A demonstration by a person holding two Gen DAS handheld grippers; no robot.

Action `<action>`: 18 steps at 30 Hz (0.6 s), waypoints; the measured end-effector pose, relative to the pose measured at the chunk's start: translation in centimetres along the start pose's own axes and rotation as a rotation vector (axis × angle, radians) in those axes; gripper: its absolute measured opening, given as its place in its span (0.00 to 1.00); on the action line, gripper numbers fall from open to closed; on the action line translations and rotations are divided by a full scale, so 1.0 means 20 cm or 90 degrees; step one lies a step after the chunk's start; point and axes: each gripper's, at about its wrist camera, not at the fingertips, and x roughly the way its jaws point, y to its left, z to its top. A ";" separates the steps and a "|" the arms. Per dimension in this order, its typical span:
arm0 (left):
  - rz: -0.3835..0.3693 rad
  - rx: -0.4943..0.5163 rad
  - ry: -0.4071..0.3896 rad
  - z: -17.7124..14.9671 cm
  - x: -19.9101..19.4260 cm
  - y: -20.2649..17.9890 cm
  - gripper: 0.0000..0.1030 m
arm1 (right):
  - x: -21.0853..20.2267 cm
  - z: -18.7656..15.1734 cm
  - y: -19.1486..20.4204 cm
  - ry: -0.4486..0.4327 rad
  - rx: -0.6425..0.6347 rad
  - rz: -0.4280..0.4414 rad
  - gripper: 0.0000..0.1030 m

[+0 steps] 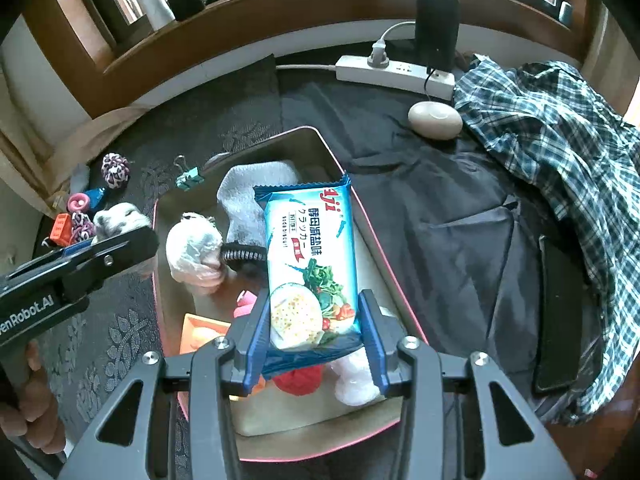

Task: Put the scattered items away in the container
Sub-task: 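Carry sock and snack packet into the cardboard box and open both grippers, then withdraw both grippers from the box toward the toy pile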

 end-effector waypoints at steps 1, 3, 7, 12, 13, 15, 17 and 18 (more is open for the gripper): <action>-0.003 0.001 0.006 0.00 0.01 -0.01 0.54 | 0.01 0.00 0.00 0.003 -0.001 0.003 0.46; -0.009 0.001 0.014 0.00 0.03 -0.02 0.70 | 0.02 0.00 0.00 0.008 -0.002 0.010 0.48; -0.016 0.000 0.014 0.00 0.03 -0.04 0.74 | 0.02 -0.01 0.00 0.009 -0.006 0.013 0.52; -0.012 -0.018 0.016 0.00 0.02 0.00 0.74 | 0.02 0.00 0.00 0.009 -0.003 0.014 0.52; -0.011 -0.023 0.015 0.00 0.02 0.01 0.74 | 0.02 0.00 0.01 0.009 -0.003 0.013 0.52; -0.009 -0.027 0.011 0.00 0.01 0.04 0.74 | 0.02 0.00 0.01 0.006 -0.001 0.012 0.52; -0.007 -0.028 0.008 0.00 0.00 0.06 0.74 | 0.02 0.01 0.03 0.003 -0.001 0.012 0.52; -0.006 -0.029 0.007 0.00 -0.01 0.07 0.74 | 0.01 0.01 0.04 0.001 -0.002 0.012 0.52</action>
